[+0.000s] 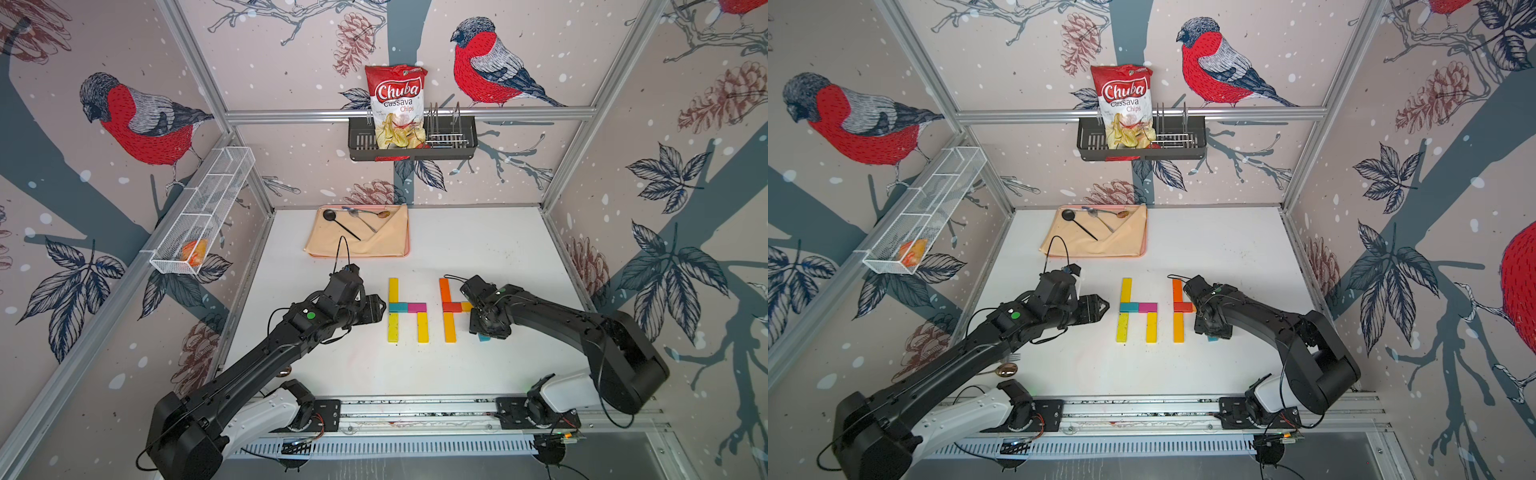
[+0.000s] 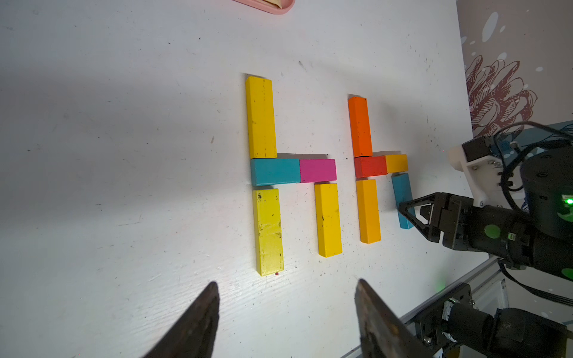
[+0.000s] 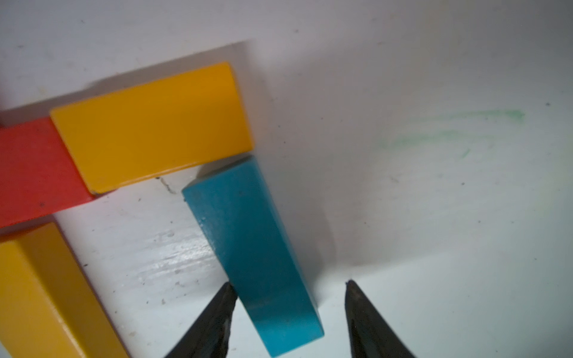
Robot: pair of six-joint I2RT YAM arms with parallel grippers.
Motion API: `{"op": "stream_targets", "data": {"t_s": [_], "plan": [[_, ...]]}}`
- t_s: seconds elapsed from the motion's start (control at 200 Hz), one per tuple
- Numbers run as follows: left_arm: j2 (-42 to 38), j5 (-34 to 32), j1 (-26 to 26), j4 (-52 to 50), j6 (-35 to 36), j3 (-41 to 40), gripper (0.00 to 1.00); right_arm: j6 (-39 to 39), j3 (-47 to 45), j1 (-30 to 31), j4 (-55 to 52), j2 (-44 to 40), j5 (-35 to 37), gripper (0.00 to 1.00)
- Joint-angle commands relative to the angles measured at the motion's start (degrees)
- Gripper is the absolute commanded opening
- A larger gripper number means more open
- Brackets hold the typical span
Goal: Assemble the letter h with building blocks
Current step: Assemble the building block at the center of the board.
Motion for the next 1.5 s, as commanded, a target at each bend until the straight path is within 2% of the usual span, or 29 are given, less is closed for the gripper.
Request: {"op": "stream_targets", "data": {"t_s": [0.0, 0.23, 0.39, 0.585, 0.725, 0.91, 1.176, 1.386, 1.496], "plan": [[0.2, 0.0, 0.1, 0.0, 0.4, 0.3, 0.68, -0.9, 0.6, -0.2, 0.0, 0.6, 0.3, 0.57], [0.1, 0.0, 0.0, 0.0, 0.4, 0.4, 0.68, -1.1, 1.4, 0.7, -0.7, -0.1, -0.1, 0.57], [0.2, 0.2, 0.0, 0.1, 0.4, 0.5, 0.68, -1.6, 0.2, 1.1, 1.1, -2.3, -2.6, 0.67], [-0.2, 0.2, 0.0, -0.3, 0.4, 0.4, 0.68, -2.5, -1.5, 0.3, 4.2, -1.9, -5.5, 0.67], [-0.8, -0.2, 0.1, -0.4, 0.3, 0.1, 0.68, -2.5, -2.1, 0.2, 4.7, -1.5, -5.9, 0.58], [-0.7, -0.1, 0.0, -0.3, 0.3, 0.0, 0.68, -2.5, -2.2, -0.3, 4.3, -1.3, -4.9, 0.55], [-0.5, -0.1, 0.0, -0.3, 0.4, -0.2, 0.68, -1.8, -1.2, 0.0, 1.9, -1.8, -2.6, 0.64], [-0.6, 0.1, 0.0, -0.2, 0.3, -0.3, 0.68, -0.9, -0.5, 0.4, 0.1, -3.1, -1.5, 0.65], [-0.8, -0.1, 0.1, -0.4, 0.4, 0.0, 0.68, 0.2, 2.9, 2.5, -2.6, -6.1, 0.7, 0.65]]}}
